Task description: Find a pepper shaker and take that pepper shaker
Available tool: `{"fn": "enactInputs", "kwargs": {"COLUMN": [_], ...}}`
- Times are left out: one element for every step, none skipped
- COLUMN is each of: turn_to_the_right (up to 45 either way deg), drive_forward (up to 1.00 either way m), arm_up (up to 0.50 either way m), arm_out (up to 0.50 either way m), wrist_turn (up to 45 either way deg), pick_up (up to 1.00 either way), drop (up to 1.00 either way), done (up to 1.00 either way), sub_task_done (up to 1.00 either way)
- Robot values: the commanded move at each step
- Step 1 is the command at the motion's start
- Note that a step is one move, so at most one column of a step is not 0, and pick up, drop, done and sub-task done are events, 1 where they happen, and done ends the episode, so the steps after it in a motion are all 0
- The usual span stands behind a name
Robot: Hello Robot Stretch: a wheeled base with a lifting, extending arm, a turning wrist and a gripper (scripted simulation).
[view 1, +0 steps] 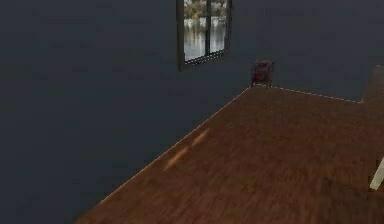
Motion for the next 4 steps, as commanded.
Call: {"fn": "enactInputs", "kwargs": {"turn_to_the_right": [-3.0,45.0,21.0,0.0], "drive_forward": [0.0,0.0,0.0,0.5], "arm_up": [0.0,0.0,0.0,0.0], "arm_out": [0.0,0.0,0.0,0.0], "wrist_turn": [0.0,0.0,0.0,0.0], "pick_up": [0.0,0.0,0.0,0.0], "drop": [0.0,0.0,0.0,0.0], "done": [0.0,0.0,0.0,0.0], "sub_task_done": [0.0,0.0,0.0,0.0]}}
